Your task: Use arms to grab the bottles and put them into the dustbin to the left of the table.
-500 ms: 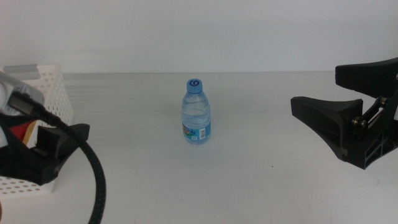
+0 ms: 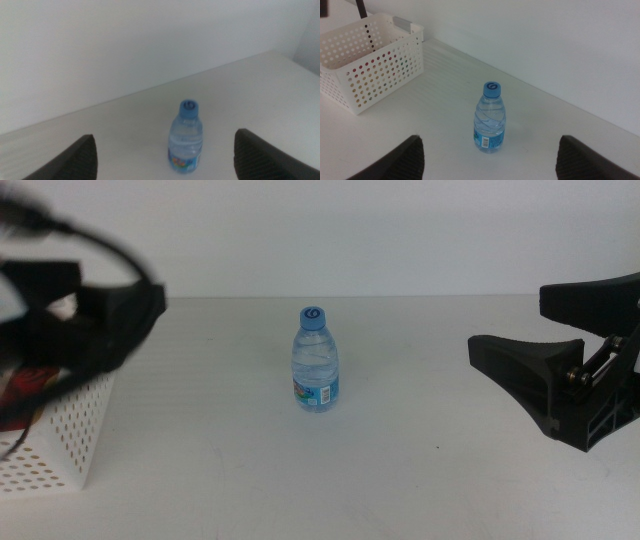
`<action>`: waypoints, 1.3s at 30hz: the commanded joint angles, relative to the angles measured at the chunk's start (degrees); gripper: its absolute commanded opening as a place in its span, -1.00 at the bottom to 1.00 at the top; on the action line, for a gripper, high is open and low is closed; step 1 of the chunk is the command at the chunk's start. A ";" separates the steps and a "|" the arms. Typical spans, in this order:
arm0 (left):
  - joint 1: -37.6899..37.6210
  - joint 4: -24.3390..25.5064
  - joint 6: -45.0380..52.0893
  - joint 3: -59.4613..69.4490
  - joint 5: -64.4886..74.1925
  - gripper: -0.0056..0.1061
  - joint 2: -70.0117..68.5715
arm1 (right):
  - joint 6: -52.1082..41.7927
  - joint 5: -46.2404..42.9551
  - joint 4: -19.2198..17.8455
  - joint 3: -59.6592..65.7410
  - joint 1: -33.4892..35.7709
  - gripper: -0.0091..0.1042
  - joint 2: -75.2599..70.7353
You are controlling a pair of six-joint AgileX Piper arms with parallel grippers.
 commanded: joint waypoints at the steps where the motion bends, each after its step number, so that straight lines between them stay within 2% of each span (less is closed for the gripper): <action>1: -0.26 -5.69 3.53 -4.42 -4.18 0.71 2.98 | -0.21 -3.99 -0.45 -1.40 -0.22 0.43 -0.52; 4: -0.26 -12.96 10.38 -6.72 -4.50 0.71 7.04 | -0.21 -3.99 -0.45 -1.40 -0.22 0.43 -0.52; 9: -0.26 -29.75 24.31 -7.13 -5.14 0.71 11.72 | -0.21 -3.99 -0.45 -1.40 -0.22 0.43 -0.52; 11: -0.26 -34.96 30.47 -7.13 -6.07 0.71 13.10 | -0.21 -3.99 -0.45 -1.40 -0.22 0.43 -0.52; 16: -0.26 -45.00 41.49 -7.13 -7.54 0.71 14.98 | -0.21 -3.99 -0.45 -1.40 -0.22 0.43 -0.52; 19: -0.18 -48.71 45.48 -6.93 -6.30 0.71 15.14 | -0.21 -3.99 -0.46 -1.40 -0.22 0.42 -0.52; 21: -0.31 -46.43 45.74 -7.20 -6.48 0.71 15.14 | -0.21 -3.99 -0.46 -1.40 -0.22 0.42 -0.52; 22: -0.60 -43.23 43.78 -7.56 -6.37 0.71 15.14 | -0.21 -3.99 -0.46 -1.40 -0.22 0.42 -0.52; 24: -1.87 -35.08 33.44 -7.87 -7.55 0.71 15.14 | -0.21 -3.99 -0.46 -1.40 -0.22 0.42 -0.50; 29: -5.57 -5.95 4.78 -7.80 -13.63 0.71 15.14 | -0.21 -3.99 -0.46 -1.40 -0.22 0.42 -0.26; 32: -9.23 5.84 -7.06 -7.06 -17.18 0.71 15.22 | -0.21 -3.99 -0.46 -1.40 -0.22 0.42 -0.26; 35: -12.25 13.61 -13.44 -4.15 -22.64 0.71 15.58 | -0.21 -3.99 -0.46 -1.40 -0.22 0.42 -0.26; 39: -14.05 15.60 -15.54 1.93 -30.73 0.71 16.73 | -0.21 -3.92 -0.46 -1.40 -0.22 0.42 -0.26</action>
